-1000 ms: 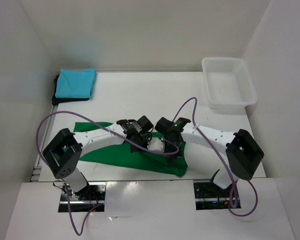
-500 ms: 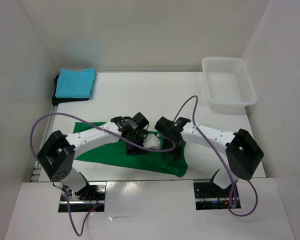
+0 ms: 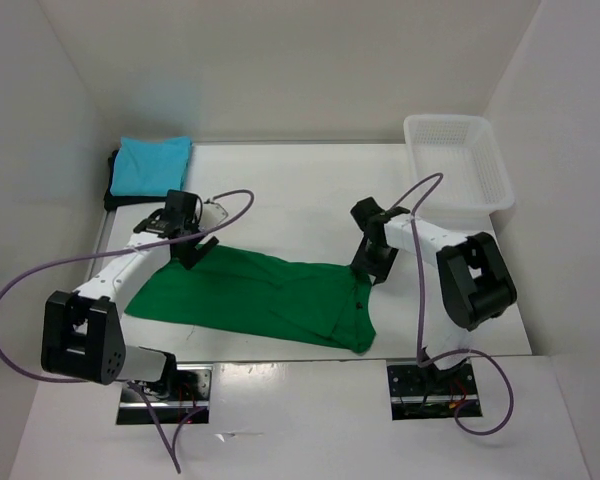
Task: Fold and stack the t-shirts
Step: Fold the other side of the tshirt into a rectangle, then rotate the tshirt 90 degrees
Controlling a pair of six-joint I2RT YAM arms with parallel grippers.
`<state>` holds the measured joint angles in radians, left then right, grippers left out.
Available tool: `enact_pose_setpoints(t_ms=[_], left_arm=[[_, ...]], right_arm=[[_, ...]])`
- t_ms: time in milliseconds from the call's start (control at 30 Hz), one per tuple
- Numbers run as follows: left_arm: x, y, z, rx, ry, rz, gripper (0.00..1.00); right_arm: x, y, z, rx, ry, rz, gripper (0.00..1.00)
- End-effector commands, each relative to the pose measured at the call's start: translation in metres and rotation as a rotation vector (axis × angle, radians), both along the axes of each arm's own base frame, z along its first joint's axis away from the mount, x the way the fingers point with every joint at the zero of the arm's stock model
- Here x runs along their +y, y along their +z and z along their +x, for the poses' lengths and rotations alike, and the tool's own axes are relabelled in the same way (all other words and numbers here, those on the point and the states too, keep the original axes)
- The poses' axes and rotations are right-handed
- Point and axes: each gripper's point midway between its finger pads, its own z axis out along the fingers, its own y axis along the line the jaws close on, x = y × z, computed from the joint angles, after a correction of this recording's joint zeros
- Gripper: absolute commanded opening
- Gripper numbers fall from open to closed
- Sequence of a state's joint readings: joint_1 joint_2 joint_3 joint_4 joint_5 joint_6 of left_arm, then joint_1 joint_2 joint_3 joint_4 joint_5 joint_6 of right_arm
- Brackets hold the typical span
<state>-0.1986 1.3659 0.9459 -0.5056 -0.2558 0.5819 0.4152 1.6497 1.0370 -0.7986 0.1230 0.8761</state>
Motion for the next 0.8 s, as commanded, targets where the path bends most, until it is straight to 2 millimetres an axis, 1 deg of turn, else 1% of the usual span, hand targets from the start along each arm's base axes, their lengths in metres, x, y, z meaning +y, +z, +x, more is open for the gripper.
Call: enact_pose_setpoints(t_ms=[0,33,67,100,133,167,200,233,267,300,333,367,400,433,467,500,533,567,600,633,667,700,767], left_arm=[[0.036,0.017,0.014,-0.126,0.183,0.031,0.96],[0.050,0.019,0.015,-0.150,0.248,0.015,0.96],[0.059,0.012,0.016,-0.137,0.283,0.021,0.96],[0.067,0.012,0.019,-0.146,0.315,0.016,0.96],[0.085,0.010,0.018,-0.144,0.384,-0.003,0.96],[0.097,-0.002,0.019,-0.107,0.426,-0.021,0.96],[0.109,-0.004,0.023,-0.105,0.471,-0.046,0.96],[0.132,-0.008,0.028,-0.094,0.561,-0.078,0.96],[0.141,-0.010,0.031,-0.084,0.589,-0.089,0.96],[0.148,-0.013,0.032,-0.069,0.607,-0.088,0.96],[0.151,-0.025,0.033,-0.037,0.617,-0.085,0.96],[0.153,-0.027,0.038,-0.041,0.610,-0.081,0.96],[0.154,-0.033,0.040,-0.035,0.610,-0.080,0.96],[0.154,-0.037,0.042,-0.024,0.611,-0.080,0.96],[0.153,-0.049,0.041,0.012,0.622,-0.083,0.96],[0.155,-0.049,0.043,0.010,0.636,-0.077,0.96],[0.161,-0.049,0.044,0.008,0.648,-0.077,0.96],[0.161,-0.049,0.044,0.008,0.648,-0.077,0.96],[0.166,-0.050,0.039,0.018,0.664,-0.077,0.96],[0.168,-0.048,0.039,0.010,0.667,-0.087,0.96],[0.174,-0.046,0.033,0.023,0.688,-0.087,0.98],[0.176,-0.044,0.030,0.024,0.694,-0.095,0.98],[0.183,-0.036,0.025,0.036,0.694,-0.084,0.98]], right_arm=[[0.001,-0.008,0.027,-0.063,0.043,-0.023,0.55],[0.002,-0.012,0.029,-0.062,0.043,-0.024,0.55],[0.000,-0.022,0.026,-0.037,0.052,-0.036,0.55],[0.002,-0.025,0.027,-0.036,0.054,-0.025,0.55],[0.002,-0.028,0.026,-0.025,0.065,-0.031,0.55],[0.002,-0.032,0.027,-0.024,0.065,-0.032,0.55],[0.004,-0.034,0.026,-0.022,0.067,-0.021,0.55],[0.001,-0.034,0.027,-0.021,0.068,-0.023,0.53],[0.003,-0.039,0.027,-0.023,0.070,-0.011,0.50],[0.000,-0.039,0.028,-0.022,0.073,-0.014,0.43],[0.003,-0.038,0.030,-0.028,0.084,-0.001,0.40],[0.001,-0.043,0.029,-0.010,0.076,0.002,0.36],[0.003,-0.043,0.035,-0.013,0.087,0.001,0.28],[0.004,-0.043,0.038,-0.016,0.087,0.002,0.24],[0.006,-0.043,0.043,-0.019,0.102,0.001,0.20],[0.005,-0.048,0.043,0.006,0.117,-0.011,0.15],[0.006,-0.041,0.060,-0.029,0.112,-0.029,0.08],[0.006,-0.039,0.068,-0.039,0.138,-0.046,0.05],[0.011,-0.036,0.088,-0.056,0.147,-0.059,0.02],[0.012,-0.033,0.101,-0.070,0.157,-0.073,0.00],[0.011,-0.031,0.116,-0.088,0.176,-0.106,0.00],[0.016,-0.027,0.148,-0.117,0.175,-0.119,0.00],[0.021,-0.019,0.187,-0.164,0.208,-0.162,0.02]])
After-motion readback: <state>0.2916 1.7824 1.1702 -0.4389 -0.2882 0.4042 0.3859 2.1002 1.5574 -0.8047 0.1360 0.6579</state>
